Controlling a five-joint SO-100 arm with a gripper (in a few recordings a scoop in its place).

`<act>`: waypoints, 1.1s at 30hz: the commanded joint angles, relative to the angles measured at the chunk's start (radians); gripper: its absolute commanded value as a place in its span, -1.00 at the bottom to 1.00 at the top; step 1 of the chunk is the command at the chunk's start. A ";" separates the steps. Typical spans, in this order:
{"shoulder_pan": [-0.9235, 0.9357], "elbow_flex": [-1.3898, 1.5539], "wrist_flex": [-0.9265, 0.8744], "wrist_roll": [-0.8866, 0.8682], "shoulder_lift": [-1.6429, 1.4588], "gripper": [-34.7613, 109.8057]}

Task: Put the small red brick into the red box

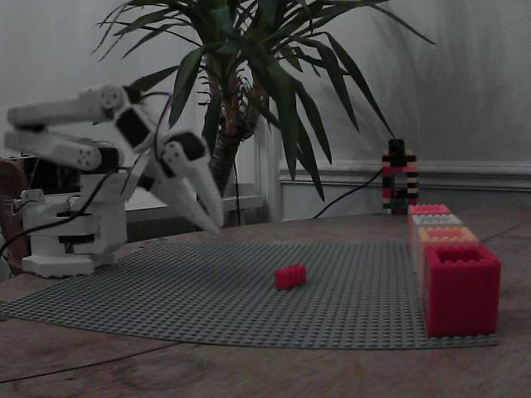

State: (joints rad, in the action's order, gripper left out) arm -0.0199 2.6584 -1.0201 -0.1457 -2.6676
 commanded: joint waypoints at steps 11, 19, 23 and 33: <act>0.124 -0.894 -0.287 -0.037 0.865 -0.36; 0.135 -1.104 -0.336 -0.032 1.143 -0.30; 0.133 -1.144 -0.322 -0.015 1.224 -0.30; 0.114 -1.206 -0.307 0.002 1.345 -0.30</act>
State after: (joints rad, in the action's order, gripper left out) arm 0.0936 1.5263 -1.3315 -0.1427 -1.3023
